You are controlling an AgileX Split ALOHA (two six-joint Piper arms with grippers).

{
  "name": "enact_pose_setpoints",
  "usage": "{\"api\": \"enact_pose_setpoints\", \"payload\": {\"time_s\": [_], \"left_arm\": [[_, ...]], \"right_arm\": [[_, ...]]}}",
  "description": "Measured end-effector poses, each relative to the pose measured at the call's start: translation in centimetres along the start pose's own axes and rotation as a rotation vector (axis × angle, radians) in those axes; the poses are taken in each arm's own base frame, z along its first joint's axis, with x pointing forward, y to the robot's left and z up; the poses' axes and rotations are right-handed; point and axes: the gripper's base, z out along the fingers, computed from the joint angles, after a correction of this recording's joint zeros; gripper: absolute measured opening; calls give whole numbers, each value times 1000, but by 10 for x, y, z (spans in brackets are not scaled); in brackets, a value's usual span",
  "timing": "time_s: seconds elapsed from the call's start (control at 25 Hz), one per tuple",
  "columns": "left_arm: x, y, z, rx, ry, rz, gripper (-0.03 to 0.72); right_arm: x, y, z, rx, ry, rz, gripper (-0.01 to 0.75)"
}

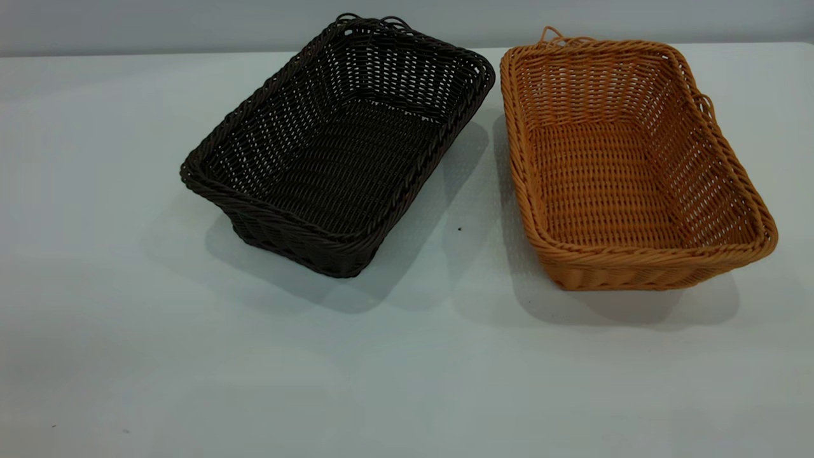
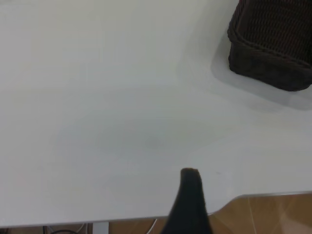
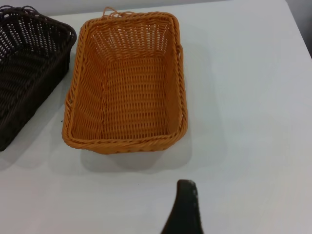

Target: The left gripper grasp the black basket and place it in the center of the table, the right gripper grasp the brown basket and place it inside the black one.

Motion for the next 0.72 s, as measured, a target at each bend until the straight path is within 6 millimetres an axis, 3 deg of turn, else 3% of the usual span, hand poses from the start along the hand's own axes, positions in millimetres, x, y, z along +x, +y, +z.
{"api": "enact_pose_setpoints", "payload": {"time_s": [0.72], "left_arm": [[-2, 0, 2, 3, 17, -2, 563]], "right_arm": [[-1, 0, -1, 0, -7, 12, 565]]}}
